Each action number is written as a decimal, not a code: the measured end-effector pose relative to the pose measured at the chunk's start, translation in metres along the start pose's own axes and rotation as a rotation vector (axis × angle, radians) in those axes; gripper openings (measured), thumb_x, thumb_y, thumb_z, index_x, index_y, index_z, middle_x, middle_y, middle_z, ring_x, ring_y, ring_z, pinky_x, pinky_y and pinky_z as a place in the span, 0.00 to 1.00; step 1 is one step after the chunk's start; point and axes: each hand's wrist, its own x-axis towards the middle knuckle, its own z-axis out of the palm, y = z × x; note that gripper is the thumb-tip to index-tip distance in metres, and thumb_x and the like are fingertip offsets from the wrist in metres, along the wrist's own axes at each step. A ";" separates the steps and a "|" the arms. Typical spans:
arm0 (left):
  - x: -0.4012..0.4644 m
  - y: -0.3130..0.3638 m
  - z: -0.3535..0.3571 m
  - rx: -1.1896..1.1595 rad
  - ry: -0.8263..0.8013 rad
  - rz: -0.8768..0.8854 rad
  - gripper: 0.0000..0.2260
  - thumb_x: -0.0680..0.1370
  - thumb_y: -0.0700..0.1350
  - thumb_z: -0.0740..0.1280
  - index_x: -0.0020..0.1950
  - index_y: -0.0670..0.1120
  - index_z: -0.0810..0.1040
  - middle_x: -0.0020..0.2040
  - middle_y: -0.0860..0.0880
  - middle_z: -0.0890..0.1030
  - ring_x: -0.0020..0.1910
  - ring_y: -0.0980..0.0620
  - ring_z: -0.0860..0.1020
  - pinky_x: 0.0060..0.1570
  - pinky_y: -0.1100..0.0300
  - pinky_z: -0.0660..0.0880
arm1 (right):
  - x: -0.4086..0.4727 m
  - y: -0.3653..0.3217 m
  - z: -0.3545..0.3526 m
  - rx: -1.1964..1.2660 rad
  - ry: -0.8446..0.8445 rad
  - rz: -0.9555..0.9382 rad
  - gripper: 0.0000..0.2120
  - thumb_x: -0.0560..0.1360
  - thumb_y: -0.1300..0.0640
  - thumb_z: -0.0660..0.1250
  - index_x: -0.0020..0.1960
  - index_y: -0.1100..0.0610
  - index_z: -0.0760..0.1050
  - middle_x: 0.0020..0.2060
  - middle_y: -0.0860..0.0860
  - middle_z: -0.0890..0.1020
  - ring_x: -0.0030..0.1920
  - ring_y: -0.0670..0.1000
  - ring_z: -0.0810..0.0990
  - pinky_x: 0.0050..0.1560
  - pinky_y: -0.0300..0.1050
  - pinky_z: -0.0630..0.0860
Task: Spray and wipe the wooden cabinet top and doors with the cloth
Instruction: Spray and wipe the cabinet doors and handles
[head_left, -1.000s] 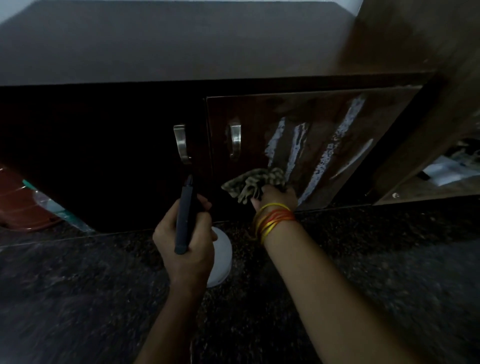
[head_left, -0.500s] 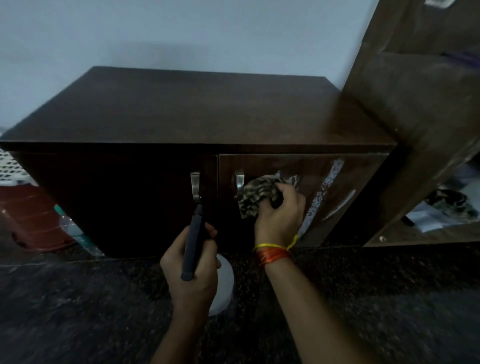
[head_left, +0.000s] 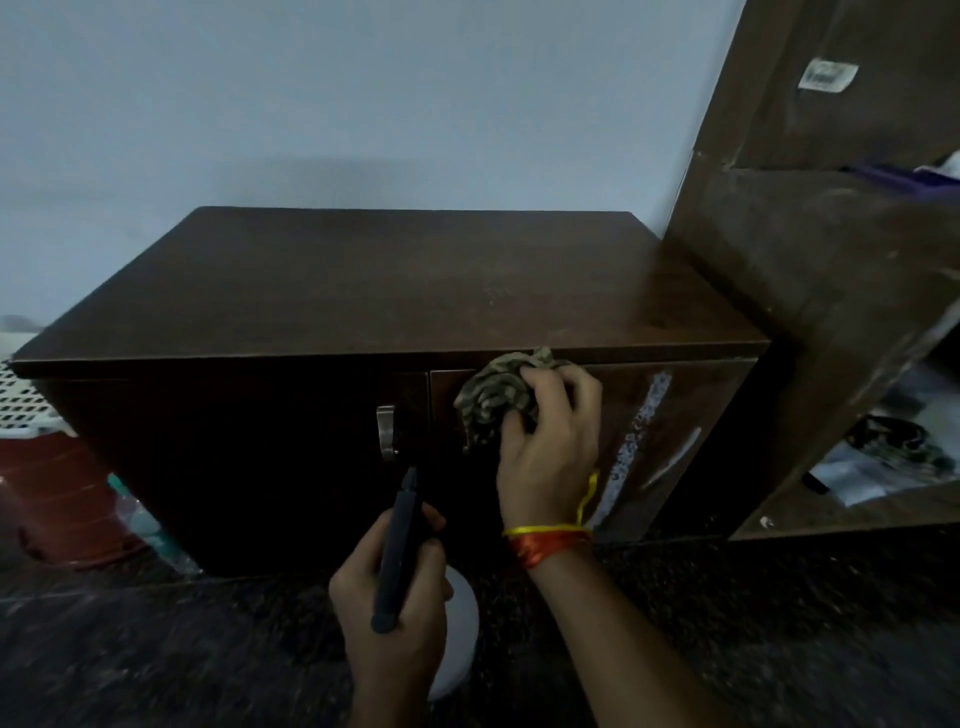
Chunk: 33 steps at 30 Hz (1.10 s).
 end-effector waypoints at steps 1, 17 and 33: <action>-0.001 0.002 0.001 -0.009 0.002 0.001 0.06 0.70 0.42 0.64 0.41 0.43 0.79 0.27 0.43 0.74 0.22 0.53 0.75 0.24 0.69 0.69 | 0.000 0.000 0.000 -0.022 -0.010 -0.009 0.16 0.67 0.69 0.69 0.53 0.58 0.77 0.55 0.59 0.74 0.54 0.61 0.74 0.52 0.51 0.74; -0.004 0.004 0.004 -0.016 -0.042 0.060 0.07 0.71 0.39 0.62 0.42 0.39 0.78 0.27 0.46 0.74 0.26 0.55 0.77 0.27 0.71 0.70 | -0.019 0.025 0.002 -0.105 -0.113 -0.035 0.14 0.67 0.68 0.67 0.52 0.59 0.76 0.54 0.62 0.73 0.54 0.64 0.73 0.49 0.56 0.76; -0.015 -0.009 0.021 -0.011 -0.098 0.041 0.05 0.72 0.40 0.62 0.41 0.44 0.78 0.26 0.47 0.75 0.26 0.53 0.75 0.27 0.68 0.70 | -0.025 0.065 -0.008 -0.144 -0.202 -0.044 0.16 0.67 0.68 0.67 0.54 0.59 0.76 0.55 0.61 0.73 0.54 0.63 0.73 0.51 0.56 0.75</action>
